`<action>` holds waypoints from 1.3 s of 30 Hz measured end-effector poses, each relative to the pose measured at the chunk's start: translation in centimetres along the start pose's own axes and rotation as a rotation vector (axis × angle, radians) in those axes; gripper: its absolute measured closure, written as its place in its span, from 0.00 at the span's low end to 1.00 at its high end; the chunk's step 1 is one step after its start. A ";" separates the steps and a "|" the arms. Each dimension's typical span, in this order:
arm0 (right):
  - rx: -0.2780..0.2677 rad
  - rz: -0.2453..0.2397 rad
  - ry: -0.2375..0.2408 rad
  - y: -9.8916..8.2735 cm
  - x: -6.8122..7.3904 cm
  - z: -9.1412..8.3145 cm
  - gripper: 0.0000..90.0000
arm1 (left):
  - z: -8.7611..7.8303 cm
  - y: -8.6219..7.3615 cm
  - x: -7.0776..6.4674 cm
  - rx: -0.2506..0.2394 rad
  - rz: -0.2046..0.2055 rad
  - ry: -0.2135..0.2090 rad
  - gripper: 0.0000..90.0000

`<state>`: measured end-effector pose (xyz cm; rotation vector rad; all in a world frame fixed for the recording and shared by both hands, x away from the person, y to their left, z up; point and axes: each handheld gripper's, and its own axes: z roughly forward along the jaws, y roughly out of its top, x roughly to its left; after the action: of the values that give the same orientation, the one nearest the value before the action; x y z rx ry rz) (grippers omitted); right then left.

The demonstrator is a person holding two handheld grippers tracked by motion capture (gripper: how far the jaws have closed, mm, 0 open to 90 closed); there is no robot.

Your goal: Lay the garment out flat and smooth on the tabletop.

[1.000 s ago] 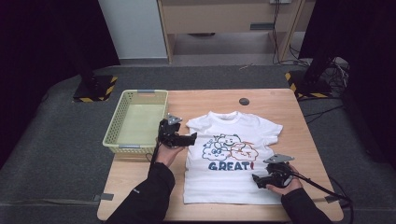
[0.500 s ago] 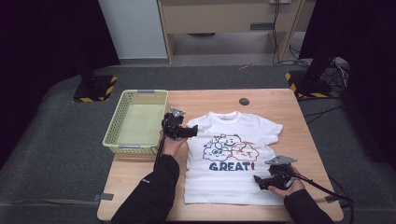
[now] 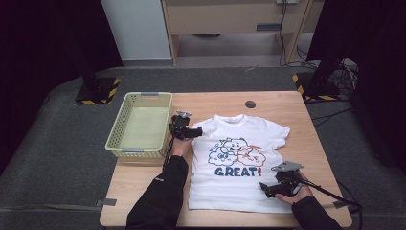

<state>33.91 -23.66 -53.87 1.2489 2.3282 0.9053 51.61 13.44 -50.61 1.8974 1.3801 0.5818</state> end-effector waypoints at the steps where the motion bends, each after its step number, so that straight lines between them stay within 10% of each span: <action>1: 0.000 0.000 0.000 0.0 0.0 0.0 0.01 | 0.3 -0.1 0.1 0.009 -0.001 0.001 0.17; 12: -0.001 0.000 0.000 0.0 0.0 0.0 0.01 | 2.1 -0.7 0.8 0.028 -0.036 -0.028 0.26; 33: 0.001 0.000 0.001 0.0 0.0 0.0 0.01 | 2.6 -0.9 -0.1 0.020 -0.074 -0.127 0.88; 39: 0.001 -0.002 0.002 0.0 0.0 0.0 0.01 | 1.4 -0.2 -0.8 -0.013 -0.068 -0.162 0.91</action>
<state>33.89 -23.65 -53.86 1.2468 2.3310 0.9057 52.19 12.29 -51.61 1.8375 1.3269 0.3940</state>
